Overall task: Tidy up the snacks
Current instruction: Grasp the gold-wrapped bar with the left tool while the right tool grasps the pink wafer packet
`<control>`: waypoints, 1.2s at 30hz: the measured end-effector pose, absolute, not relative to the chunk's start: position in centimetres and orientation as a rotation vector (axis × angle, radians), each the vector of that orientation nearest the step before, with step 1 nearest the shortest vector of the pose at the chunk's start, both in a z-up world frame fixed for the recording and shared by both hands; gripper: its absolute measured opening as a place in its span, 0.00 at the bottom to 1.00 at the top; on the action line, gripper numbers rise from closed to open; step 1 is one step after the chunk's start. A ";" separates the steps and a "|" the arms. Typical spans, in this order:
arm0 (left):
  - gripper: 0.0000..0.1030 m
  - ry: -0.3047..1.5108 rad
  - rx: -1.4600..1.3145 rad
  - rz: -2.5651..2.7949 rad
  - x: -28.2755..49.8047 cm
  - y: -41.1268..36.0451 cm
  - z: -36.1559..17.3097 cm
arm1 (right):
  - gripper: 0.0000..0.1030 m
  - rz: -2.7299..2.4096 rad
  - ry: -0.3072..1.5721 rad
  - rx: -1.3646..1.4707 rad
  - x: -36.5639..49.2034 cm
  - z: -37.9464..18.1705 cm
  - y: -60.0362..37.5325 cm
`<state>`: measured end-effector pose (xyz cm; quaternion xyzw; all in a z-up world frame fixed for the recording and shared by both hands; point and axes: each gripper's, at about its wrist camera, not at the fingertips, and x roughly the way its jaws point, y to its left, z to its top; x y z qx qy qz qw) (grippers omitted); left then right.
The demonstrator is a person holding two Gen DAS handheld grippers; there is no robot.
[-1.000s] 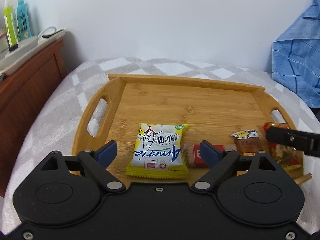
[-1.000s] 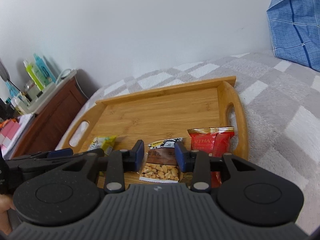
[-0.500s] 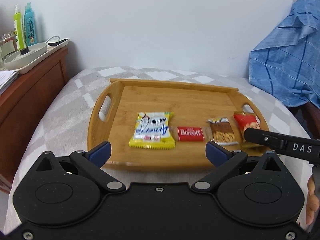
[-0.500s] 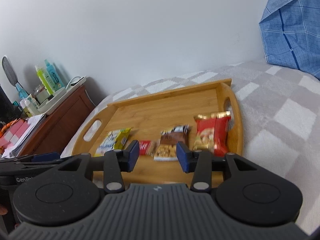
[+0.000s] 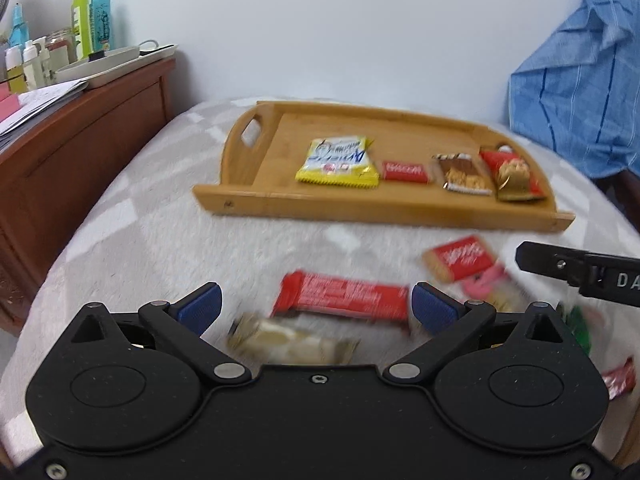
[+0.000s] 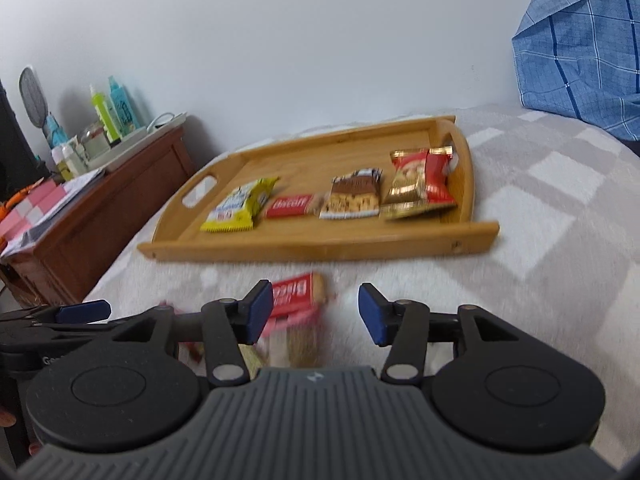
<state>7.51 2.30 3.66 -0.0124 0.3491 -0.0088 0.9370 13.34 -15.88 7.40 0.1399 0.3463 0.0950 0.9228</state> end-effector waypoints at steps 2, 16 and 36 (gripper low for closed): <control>0.99 0.705 -0.012 -0.009 6.8 2.5 3.4 | 0.64 0.193 0.713 0.281 12.7 7.1 -15.5; 0.65 0.730 -0.027 -0.037 6.2 3.3 2.4 | 0.68 0.182 0.724 0.143 11.1 5.6 -12.4; 0.22 0.678 -0.005 -0.045 5.2 2.4 3.5 | 0.37 0.166 0.705 0.112 11.0 5.4 -11.5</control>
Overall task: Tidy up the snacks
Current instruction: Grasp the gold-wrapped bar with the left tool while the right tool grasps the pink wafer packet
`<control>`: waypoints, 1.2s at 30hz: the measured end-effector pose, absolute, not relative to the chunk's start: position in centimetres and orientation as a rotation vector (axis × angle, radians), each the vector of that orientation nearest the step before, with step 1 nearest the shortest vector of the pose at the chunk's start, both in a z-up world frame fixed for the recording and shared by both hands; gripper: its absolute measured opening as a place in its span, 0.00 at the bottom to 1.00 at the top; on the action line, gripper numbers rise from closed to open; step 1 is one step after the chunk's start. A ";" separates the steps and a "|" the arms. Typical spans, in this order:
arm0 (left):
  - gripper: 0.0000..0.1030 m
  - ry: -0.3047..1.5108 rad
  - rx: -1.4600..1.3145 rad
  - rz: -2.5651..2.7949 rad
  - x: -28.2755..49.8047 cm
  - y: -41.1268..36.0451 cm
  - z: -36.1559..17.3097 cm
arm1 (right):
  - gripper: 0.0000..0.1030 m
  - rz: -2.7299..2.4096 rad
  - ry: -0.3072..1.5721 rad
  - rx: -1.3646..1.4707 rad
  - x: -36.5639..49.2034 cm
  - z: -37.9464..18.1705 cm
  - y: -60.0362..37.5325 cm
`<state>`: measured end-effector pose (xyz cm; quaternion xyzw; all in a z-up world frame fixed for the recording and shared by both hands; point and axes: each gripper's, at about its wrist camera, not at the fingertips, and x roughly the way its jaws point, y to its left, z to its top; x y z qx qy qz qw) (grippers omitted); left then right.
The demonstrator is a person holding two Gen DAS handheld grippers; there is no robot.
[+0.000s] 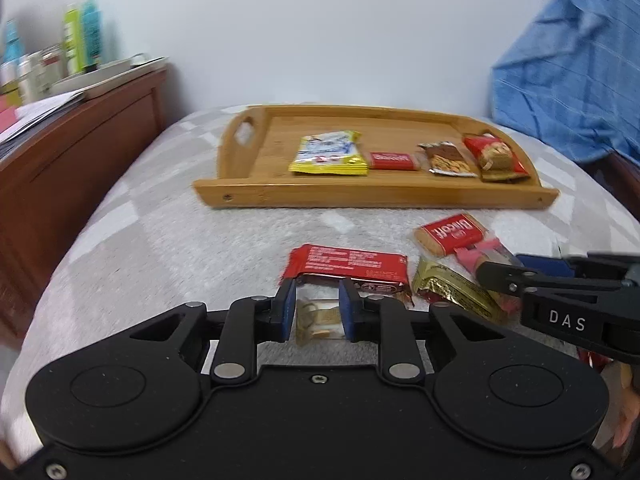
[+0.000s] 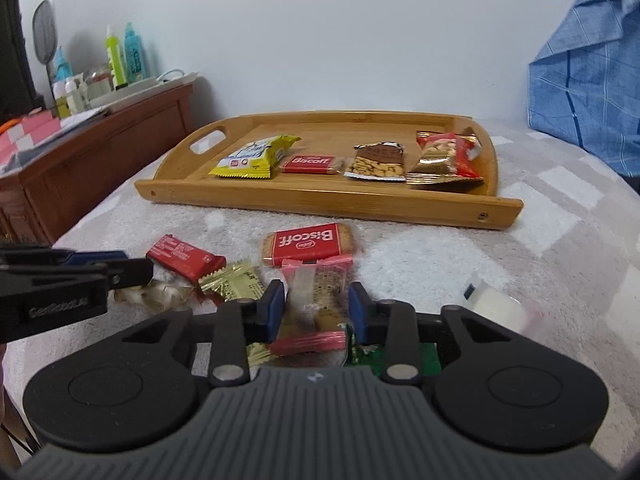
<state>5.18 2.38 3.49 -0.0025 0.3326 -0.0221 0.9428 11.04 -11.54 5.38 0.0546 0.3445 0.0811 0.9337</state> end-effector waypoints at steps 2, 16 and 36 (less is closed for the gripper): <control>0.22 0.667 -0.046 -0.030 4.6 2.5 4.1 | 0.37 0.161 0.697 0.132 11.0 5.5 -11.8; 0.79 0.692 0.025 -0.022 4.4 0.5 2.5 | 0.45 0.156 0.694 0.140 10.6 5.8 -12.2; 0.50 0.709 0.013 -0.053 4.8 0.0 4.0 | 0.30 0.109 0.647 0.201 10.5 6.6 -13.4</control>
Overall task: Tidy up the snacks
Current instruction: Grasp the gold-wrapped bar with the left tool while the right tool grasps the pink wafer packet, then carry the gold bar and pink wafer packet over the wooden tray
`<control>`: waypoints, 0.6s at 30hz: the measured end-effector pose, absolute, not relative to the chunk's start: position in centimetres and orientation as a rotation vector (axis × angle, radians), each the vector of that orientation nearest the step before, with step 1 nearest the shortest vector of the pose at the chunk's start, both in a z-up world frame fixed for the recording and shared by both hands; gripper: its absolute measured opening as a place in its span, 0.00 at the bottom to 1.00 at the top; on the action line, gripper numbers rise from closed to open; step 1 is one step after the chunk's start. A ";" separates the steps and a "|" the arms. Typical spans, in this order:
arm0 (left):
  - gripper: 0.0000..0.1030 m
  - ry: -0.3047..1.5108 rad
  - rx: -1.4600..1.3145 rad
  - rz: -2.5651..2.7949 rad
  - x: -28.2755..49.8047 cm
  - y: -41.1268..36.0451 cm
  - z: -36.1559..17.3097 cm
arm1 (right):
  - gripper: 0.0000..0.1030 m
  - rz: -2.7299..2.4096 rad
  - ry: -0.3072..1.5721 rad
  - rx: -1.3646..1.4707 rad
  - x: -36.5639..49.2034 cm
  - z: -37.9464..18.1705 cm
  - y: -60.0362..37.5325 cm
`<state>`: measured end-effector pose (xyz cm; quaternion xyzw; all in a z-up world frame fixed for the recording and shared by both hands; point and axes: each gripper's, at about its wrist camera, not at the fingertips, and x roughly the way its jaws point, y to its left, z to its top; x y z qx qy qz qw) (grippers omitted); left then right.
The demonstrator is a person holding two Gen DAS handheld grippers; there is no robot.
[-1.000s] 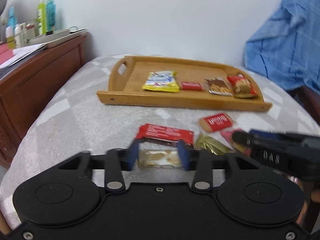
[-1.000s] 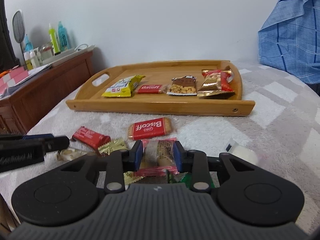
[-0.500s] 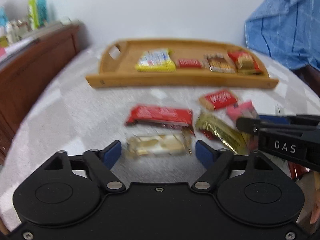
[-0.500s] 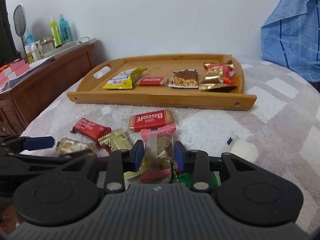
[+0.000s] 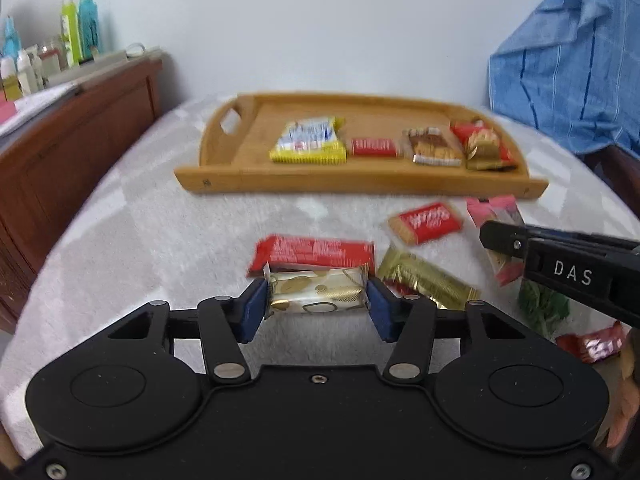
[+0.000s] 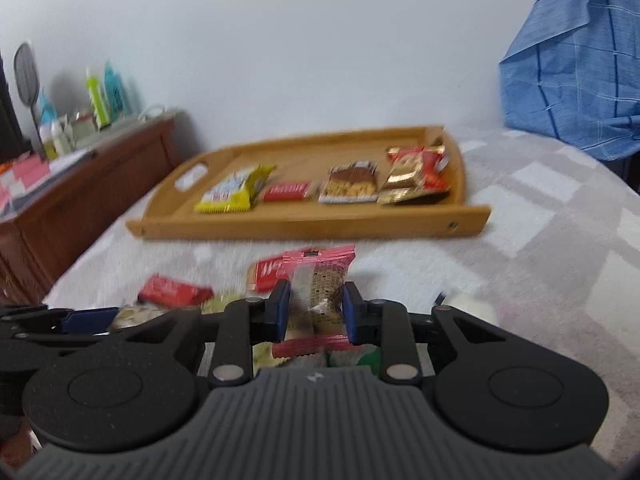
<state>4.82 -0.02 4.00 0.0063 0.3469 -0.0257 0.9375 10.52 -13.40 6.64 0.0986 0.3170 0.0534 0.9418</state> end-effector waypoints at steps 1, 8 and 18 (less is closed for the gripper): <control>0.50 0.699 0.014 -0.054 4.8 0.0 4.5 | 0.30 0.101 0.641 0.218 10.5 6.8 -13.7; 0.50 0.670 0.017 -0.035 6.5 0.5 7.0 | 0.31 0.114 0.621 0.263 11.6 7.6 -14.9; 0.50 0.653 -0.033 0.007 12.1 2.3 9.3 | 0.31 0.108 0.576 0.272 14.9 9.9 -16.7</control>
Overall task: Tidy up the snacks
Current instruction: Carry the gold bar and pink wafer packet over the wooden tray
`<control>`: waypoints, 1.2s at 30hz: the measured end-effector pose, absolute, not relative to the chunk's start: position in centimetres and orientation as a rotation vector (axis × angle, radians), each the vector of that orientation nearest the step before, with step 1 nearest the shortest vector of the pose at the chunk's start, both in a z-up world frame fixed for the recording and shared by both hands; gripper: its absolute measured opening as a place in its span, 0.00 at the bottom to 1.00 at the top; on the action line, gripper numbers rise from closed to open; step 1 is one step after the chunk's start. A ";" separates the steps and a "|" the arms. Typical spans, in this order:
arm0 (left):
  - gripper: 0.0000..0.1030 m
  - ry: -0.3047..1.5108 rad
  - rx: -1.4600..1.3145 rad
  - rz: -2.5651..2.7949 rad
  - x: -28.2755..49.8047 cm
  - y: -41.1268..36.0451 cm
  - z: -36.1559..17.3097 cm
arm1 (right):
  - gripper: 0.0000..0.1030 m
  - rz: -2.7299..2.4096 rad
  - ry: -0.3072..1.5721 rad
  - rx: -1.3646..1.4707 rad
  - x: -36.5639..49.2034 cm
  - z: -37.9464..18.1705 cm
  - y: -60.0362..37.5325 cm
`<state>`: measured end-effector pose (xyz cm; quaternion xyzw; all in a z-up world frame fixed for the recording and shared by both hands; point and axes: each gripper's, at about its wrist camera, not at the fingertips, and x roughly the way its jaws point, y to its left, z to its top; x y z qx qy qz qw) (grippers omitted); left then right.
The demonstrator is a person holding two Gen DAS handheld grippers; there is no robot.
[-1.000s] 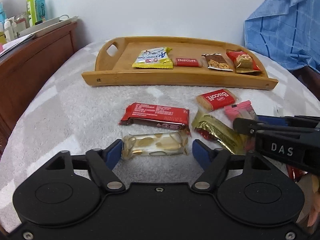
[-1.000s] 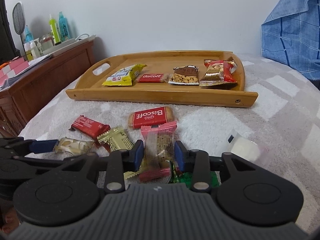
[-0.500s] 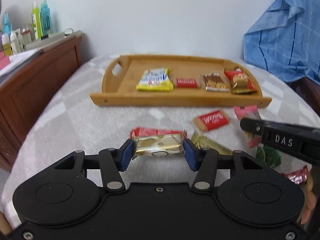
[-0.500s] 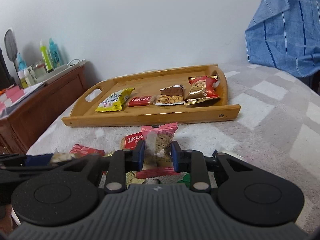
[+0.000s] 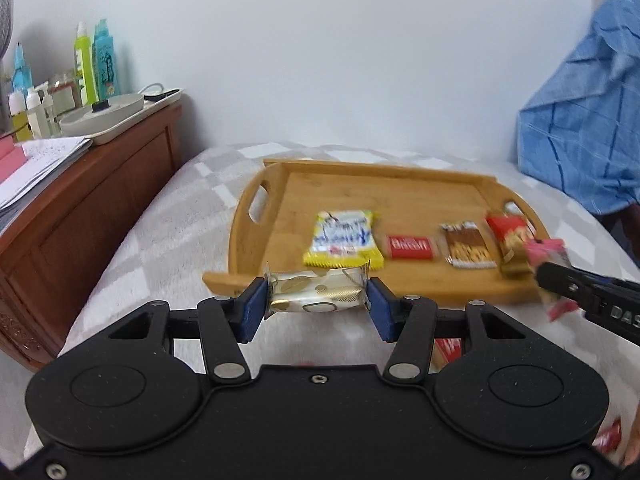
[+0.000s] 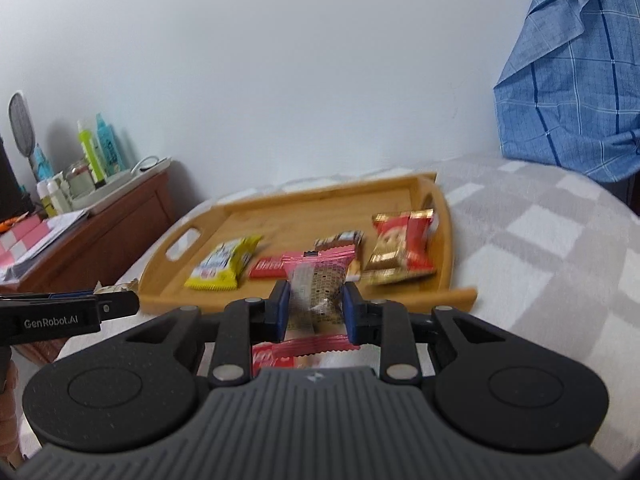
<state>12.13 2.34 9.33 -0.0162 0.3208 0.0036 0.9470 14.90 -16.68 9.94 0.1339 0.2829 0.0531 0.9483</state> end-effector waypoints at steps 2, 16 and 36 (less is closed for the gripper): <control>0.50 0.666 -0.067 0.018 13.7 2.9 9.4 | 0.31 0.102 0.578 0.277 15.9 10.2 -17.3; 0.51 0.730 -0.130 0.143 23.4 4.3 8.1 | 0.31 0.066 0.669 0.288 24.3 9.6 -19.8; 0.52 0.800 -0.023 0.109 25.9 2.9 4.5 | 0.32 0.011 0.750 0.340 26.3 8.0 -22.2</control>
